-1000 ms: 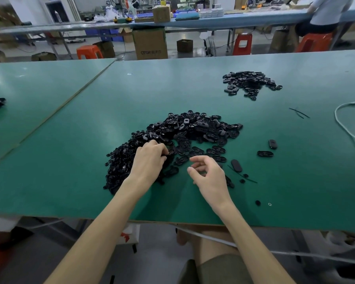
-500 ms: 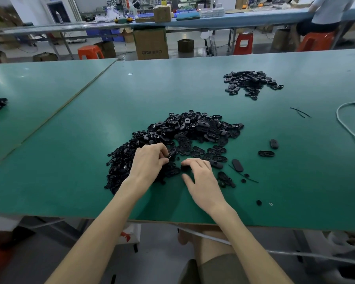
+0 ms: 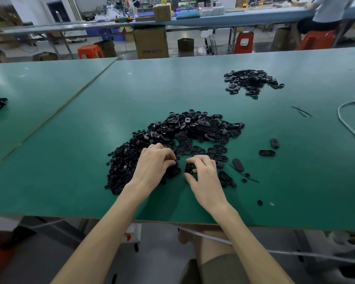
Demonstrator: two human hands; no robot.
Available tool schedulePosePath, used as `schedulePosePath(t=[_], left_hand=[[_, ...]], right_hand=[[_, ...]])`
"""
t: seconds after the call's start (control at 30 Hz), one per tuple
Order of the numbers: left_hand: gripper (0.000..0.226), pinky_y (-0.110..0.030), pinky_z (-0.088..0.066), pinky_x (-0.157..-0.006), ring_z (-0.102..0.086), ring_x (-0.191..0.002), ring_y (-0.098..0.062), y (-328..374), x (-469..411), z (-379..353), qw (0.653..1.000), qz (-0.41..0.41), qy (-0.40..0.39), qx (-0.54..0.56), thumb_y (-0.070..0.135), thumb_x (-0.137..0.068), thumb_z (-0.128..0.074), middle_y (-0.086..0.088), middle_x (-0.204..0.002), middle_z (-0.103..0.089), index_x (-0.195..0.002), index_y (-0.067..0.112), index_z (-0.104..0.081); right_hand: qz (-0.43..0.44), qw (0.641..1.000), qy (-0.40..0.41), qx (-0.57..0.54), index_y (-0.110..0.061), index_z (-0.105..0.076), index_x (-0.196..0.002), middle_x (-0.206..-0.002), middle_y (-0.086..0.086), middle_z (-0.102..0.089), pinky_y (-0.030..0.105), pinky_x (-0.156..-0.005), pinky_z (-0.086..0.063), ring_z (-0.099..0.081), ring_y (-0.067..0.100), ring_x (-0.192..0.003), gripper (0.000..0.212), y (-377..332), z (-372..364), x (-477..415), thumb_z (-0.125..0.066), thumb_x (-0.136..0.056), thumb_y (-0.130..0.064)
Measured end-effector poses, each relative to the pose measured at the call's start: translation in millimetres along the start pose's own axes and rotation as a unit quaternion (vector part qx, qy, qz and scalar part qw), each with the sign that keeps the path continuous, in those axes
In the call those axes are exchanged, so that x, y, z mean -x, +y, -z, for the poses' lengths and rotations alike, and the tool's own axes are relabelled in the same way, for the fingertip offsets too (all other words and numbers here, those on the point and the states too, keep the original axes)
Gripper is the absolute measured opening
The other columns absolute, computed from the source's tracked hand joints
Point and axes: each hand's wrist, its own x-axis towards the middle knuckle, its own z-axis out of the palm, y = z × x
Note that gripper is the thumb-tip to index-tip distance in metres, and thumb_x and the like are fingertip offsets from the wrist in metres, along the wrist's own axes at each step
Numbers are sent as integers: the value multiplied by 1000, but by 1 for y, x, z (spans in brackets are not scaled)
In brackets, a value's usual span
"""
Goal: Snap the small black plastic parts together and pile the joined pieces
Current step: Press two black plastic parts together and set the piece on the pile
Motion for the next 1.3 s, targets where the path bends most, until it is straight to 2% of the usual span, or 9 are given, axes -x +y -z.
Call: schedulePosePath(t=[0.13,0.3,0.47,0.57,0.67,0.73,0.87,1.13,1.3], left_hand=[[14,-28,-30,-93,-54,-105,-18,1,-1,-2,1000,-19,-10,-9,26,-95,-73,5,-102,-63,-107,23,-78],[15,-31,-31,-96,-51,-108,-15,2,-3,-2,998,-53,-37,-18,26,-98,-69,7,-106,-62,-109,29,-78],[12,-28,-29,-91,-53,-105,-14,4,-3,-6,998,-61,-18,-25,34,-98,-68,8,-102,-63,-102,28,-77],[16,-27,-28,-89,-53,-103,-14,5,-3,-11,998,-53,-1,-28,34,-101,-64,7,-103,-63,-103,22,-75],[13,-22,-37,-88,-56,-90,-11,11,-1,-13,996,-3,20,86,28,-101,-66,8,-98,-64,-99,18,-74],[11,-17,-46,-78,-62,-80,-7,15,1,-13,976,52,41,207,25,-101,-66,5,-91,-66,-98,17,-72],[13,-13,-46,-64,-61,-62,0,20,7,-12,935,114,94,322,23,-103,-63,-2,-74,-70,-99,13,-70],[10,-30,-57,-76,-72,-70,-20,36,11,-13,891,96,129,424,20,-105,-59,-2,-87,-74,-100,13,-65],[9,-25,-54,-72,-73,-72,-21,46,5,-26,878,93,111,456,19,-105,-60,-3,-91,-76,-100,13,-65]], right_hand=[[2,1000,4,11,-5,-63,-134,-135,-2,-49,31,-113,-40,-36,12,-129,35,0,-1,-1,-66,-100,-12],[2,1000,13,17,-5,-67,-126,-130,-1,-52,14,-106,-31,-37,12,-125,26,1,0,0,-66,-100,-10],[-11,999,29,-18,-5,-69,-119,-121,2,-58,33,-105,-44,-45,17,-118,18,-2,3,0,-62,-103,-9],[-34,997,49,-57,-6,-71,-116,-118,1,-61,36,-104,-47,-54,19,-116,17,-1,6,-1,-58,-104,-7],[-55,992,75,-84,-7,-73,-110,-113,0,-63,34,-101,-50,-62,16,-107,16,0,8,-1,-59,-103,-5],[-60,990,81,-100,-9,-75,-107,-112,-1,-65,30,-99,-51,-63,12,-104,15,0,9,-1,-61,-102,-5],[-79,979,101,-159,-15,-75,-105,-112,-5,-69,22,-96,-53,-65,4,-104,13,1,12,0,-64,-101,-9],[-117,954,137,-239,-21,-74,-104,-99,-9,-75,19,-84,-53,-70,5,-94,10,3,13,2,-66,-100,-16],[-121,938,160,-282,-20,-71,-97,-92,-7,-75,16,-73,-52,-73,7,-78,12,3,15,2,-63,-102,-13]])
